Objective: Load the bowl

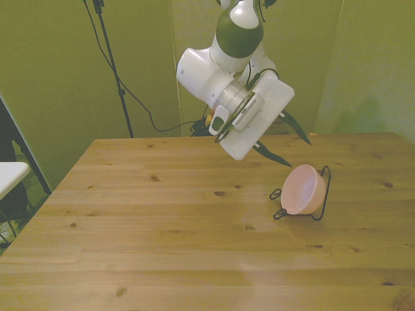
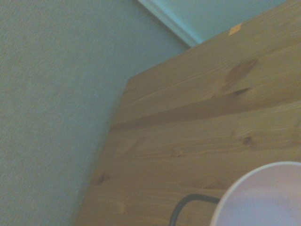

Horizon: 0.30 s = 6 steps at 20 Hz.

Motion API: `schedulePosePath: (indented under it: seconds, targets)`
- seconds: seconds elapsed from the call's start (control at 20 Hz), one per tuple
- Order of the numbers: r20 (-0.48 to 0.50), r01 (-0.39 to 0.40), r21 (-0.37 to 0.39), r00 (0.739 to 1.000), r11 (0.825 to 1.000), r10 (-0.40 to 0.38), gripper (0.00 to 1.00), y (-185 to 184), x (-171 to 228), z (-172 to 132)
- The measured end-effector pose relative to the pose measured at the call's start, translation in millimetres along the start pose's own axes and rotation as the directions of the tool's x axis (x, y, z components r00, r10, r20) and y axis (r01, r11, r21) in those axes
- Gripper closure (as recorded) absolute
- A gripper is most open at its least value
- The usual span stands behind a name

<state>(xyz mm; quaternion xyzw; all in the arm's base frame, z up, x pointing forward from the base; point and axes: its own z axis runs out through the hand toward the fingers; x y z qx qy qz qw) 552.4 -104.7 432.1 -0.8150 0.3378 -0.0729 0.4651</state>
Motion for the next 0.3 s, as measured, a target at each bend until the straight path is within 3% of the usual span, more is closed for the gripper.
schedulePosePath:
  seconds: [0.3]
  targets:
    - [-0.218,-0.113,-0.143,0.973,0.983,0.080,0.00,-10,-36,-56]
